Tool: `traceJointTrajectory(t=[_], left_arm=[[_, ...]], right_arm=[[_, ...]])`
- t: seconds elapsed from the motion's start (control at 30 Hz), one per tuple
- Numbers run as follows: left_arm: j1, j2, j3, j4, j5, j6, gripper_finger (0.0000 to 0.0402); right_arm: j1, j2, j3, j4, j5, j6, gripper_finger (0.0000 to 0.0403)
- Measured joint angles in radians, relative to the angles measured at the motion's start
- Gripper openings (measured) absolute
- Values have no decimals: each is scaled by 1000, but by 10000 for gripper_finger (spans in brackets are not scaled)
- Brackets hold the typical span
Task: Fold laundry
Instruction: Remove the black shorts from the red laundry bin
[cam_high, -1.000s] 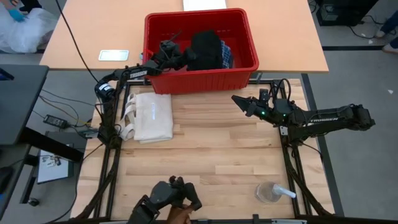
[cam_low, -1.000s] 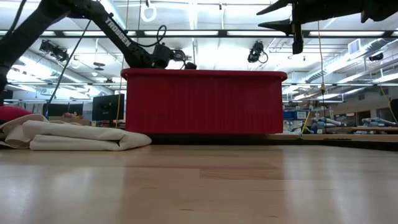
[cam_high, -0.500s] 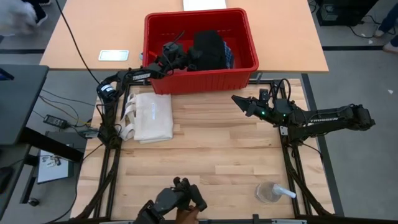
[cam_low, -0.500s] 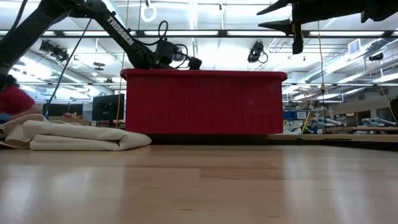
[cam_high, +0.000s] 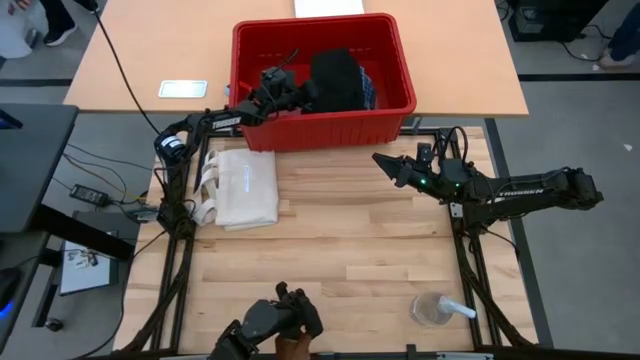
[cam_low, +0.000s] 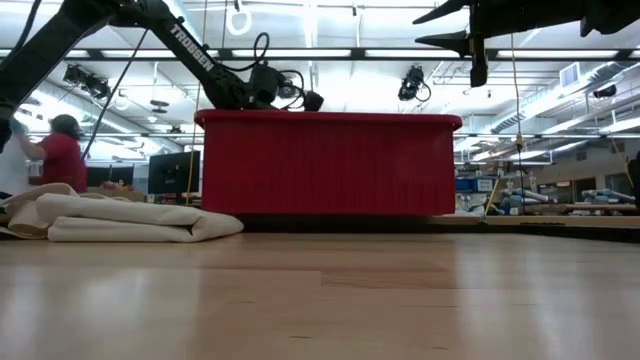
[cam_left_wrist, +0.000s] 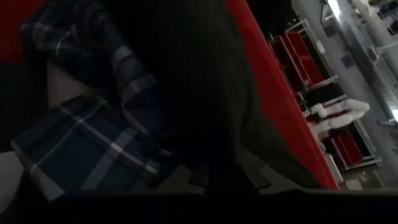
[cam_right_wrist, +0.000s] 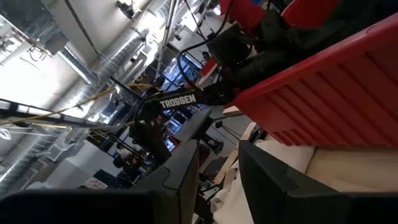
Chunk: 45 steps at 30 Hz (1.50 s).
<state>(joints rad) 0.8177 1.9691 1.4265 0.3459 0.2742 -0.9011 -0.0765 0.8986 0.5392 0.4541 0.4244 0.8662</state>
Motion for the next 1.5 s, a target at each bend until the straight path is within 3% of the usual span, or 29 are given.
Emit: traceJointTrajectory(t=[0.17, 0.43, 0.63, 0.87, 1.1, 1.23, 1.5], left_arm=[[21, -73, 0, -22, 24, 92, 28], [30, -105, 0, -67, 173, 133, 51], [26, -106, 0, -98, 177, 170, 58], [39, -107, 1, -156, 173, 218, 78], [42, -106, 1, -232, 169, 269, 173], [49, -107, 1, -221, 170, 251, 208], [57, -107, 2, -233, 180, 174, 217]], right_arm=[[-3, 0, 0, -2, 0, -5, 123], [-26, 0, 0, -22, 2, -5, 123], [-114, 4, 0, -54, -1, 51, 126], [-296, 62, 62, -84, -125, -9, 178], [-529, 244, 249, -177, -361, -65, 281], [-627, 358, 352, -175, -504, -90, 323], [-687, 488, 505, -187, -554, -162, 332]])
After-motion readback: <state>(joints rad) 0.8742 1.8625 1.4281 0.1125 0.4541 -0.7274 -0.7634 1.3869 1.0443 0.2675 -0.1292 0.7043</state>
